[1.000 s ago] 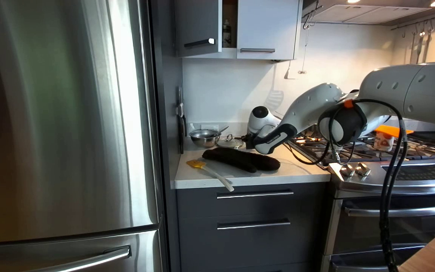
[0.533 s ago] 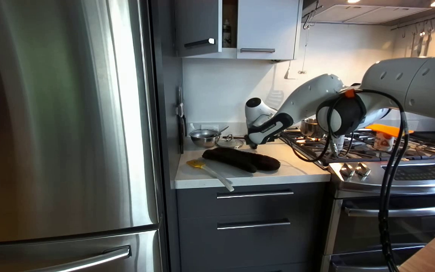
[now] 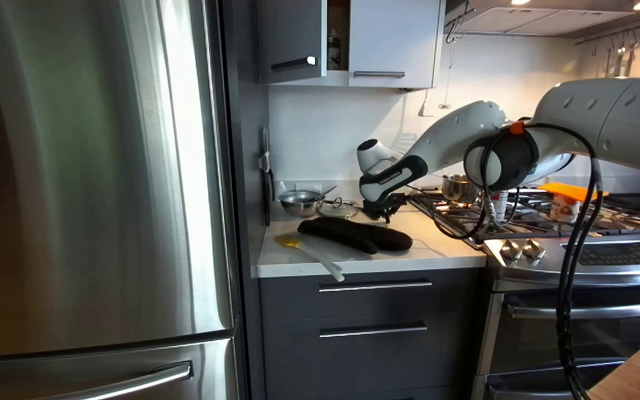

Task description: Move the straight spatula to the front right side of the counter

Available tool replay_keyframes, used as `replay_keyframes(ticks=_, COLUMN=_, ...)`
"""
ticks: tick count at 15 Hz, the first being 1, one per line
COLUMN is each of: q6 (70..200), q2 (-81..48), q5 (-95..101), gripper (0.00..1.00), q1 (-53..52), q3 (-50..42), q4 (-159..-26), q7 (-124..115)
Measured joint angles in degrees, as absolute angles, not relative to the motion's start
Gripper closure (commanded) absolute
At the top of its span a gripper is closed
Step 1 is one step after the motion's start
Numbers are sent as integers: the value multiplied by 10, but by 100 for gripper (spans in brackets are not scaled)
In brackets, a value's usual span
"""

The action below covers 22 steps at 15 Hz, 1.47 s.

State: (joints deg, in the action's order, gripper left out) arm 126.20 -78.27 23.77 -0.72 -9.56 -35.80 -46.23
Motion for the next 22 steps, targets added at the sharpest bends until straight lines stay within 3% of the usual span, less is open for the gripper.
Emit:
replay_keyframes(ticks=9, q6=1239, q2=-778, q5=236, gripper=100, q1=-9, q3=-94, q4=-358, q7=-466)
replay_keyframes(ticks=22, q6=1437, q2=-799, q5=280, gripper=100, q1=-11, q3=-150, q4=-358, q7=-505)
